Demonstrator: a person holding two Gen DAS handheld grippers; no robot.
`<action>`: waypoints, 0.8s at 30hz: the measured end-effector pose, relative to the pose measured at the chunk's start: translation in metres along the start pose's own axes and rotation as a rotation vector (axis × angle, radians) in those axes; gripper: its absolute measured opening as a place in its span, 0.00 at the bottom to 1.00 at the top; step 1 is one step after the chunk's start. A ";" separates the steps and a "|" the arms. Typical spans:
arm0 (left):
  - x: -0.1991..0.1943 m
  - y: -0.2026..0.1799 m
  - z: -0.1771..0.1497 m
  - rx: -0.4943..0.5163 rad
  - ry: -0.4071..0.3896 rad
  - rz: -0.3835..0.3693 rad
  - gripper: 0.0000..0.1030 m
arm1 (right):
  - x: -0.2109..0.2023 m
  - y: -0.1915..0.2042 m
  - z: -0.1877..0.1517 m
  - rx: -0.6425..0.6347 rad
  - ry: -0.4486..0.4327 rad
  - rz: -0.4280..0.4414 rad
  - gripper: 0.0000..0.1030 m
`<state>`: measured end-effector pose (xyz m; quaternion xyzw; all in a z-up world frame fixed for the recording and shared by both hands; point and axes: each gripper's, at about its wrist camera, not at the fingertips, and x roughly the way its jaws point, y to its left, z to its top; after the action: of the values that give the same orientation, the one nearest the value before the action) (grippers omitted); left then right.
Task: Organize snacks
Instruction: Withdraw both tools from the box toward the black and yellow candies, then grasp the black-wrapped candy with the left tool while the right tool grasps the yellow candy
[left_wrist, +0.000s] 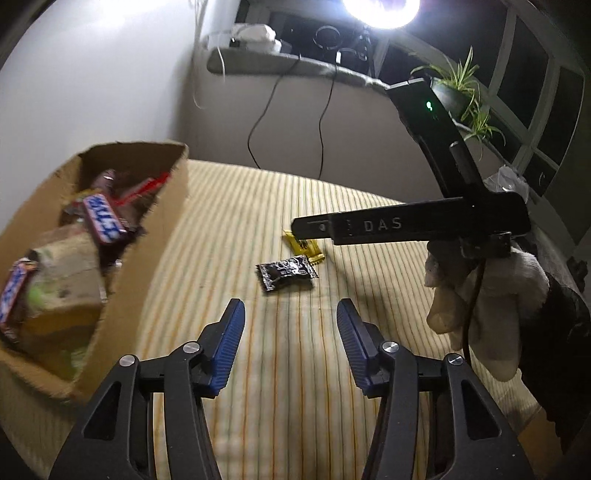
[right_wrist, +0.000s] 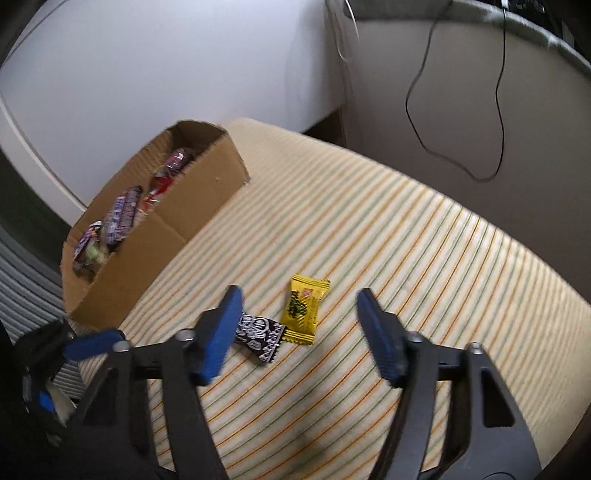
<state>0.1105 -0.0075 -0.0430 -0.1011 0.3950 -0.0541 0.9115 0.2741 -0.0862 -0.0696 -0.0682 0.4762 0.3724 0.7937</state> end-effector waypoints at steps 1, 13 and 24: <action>0.005 0.000 0.001 -0.002 0.012 -0.002 0.49 | 0.004 -0.002 -0.001 0.009 0.008 0.007 0.56; 0.043 0.000 0.011 -0.019 0.062 0.026 0.49 | 0.028 0.010 -0.003 -0.078 0.056 -0.074 0.34; 0.067 -0.009 0.019 -0.014 0.089 0.078 0.50 | 0.018 -0.012 -0.005 -0.070 0.058 -0.081 0.22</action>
<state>0.1703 -0.0259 -0.0755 -0.0896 0.4392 -0.0200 0.8937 0.2836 -0.0876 -0.0897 -0.1262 0.4826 0.3543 0.7910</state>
